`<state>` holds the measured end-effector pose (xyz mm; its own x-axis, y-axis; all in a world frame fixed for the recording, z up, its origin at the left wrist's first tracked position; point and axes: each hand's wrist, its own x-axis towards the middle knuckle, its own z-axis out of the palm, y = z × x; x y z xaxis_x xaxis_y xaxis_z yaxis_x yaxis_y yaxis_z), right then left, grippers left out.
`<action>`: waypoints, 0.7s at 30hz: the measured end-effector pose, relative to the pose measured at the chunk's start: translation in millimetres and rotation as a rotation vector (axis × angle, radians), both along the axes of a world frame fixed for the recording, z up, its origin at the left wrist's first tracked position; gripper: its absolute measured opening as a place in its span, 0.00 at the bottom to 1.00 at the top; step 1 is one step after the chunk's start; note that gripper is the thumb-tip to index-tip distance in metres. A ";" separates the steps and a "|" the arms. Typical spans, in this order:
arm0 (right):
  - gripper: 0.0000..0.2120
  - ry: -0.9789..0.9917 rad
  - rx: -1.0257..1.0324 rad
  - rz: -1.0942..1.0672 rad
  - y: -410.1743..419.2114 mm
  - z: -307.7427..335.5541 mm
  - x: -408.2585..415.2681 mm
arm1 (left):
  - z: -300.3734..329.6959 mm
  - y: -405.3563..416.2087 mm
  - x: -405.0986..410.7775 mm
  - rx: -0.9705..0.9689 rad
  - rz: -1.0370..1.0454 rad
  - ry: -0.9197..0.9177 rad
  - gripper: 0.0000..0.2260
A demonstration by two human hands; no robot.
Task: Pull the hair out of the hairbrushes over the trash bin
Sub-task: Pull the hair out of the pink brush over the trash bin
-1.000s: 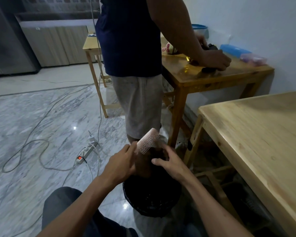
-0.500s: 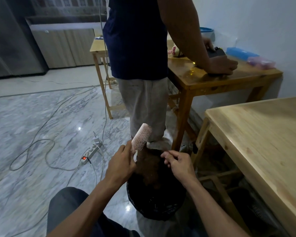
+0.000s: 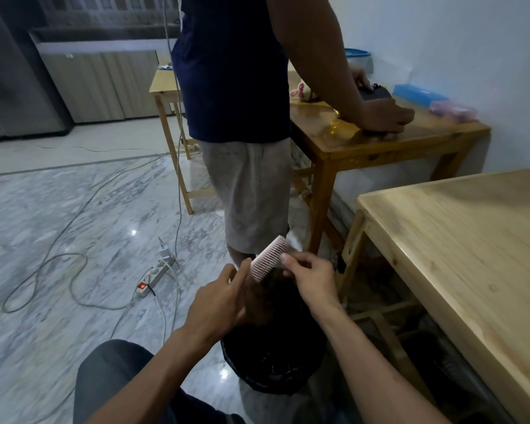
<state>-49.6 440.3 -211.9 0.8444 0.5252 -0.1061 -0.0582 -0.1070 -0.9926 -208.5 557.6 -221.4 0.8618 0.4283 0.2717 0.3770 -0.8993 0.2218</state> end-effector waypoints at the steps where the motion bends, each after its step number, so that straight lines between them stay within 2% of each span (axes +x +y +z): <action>1: 0.03 -0.007 -0.017 -0.024 2.7 -0.4 -1.8 | 1.5 -3.2 0.7 -0.047 0.008 -0.017 0.25; 3: 0.08 -0.040 -0.063 -0.034 3.4 -5.8 -2.7 | 6.8 -7.2 3.5 -0.202 0.050 -0.119 0.23; 6: 0.04 -0.062 -0.194 -0.029 -6.4 -13.7 -3.0 | 12.4 0.8 8.2 -0.354 0.119 -0.280 0.14; 8: 0.04 -0.010 -0.264 -0.032 -16.8 -20.4 -3.1 | 14.3 9.4 7.0 -0.325 0.127 -0.301 0.10; 12: 0.06 0.012 -0.319 0.034 -25.5 -18.2 -4.5 | 13.9 12.0 2.5 -0.280 0.045 -0.256 0.13; 14: 0.12 0.030 -0.249 0.099 -22.6 -13.5 -3.6 | 11.3 11.9 2.4 -0.284 0.018 -0.253 0.16; 17: 0.32 0.090 -0.066 0.323 -17.7 -8.9 0.6 | 13.6 9.5 3.4 -0.283 -0.091 -0.228 0.18; 19: 0.29 0.080 -0.002 0.470 -14.5 -5.7 -1.3 | 20.3 4.0 5.4 -0.316 -0.176 -0.217 0.18; 21: 0.18 -0.014 -0.039 0.513 -10.2 -10.0 -6.0 | 26.9 1.1 8.2 -0.340 -0.210 -0.246 0.18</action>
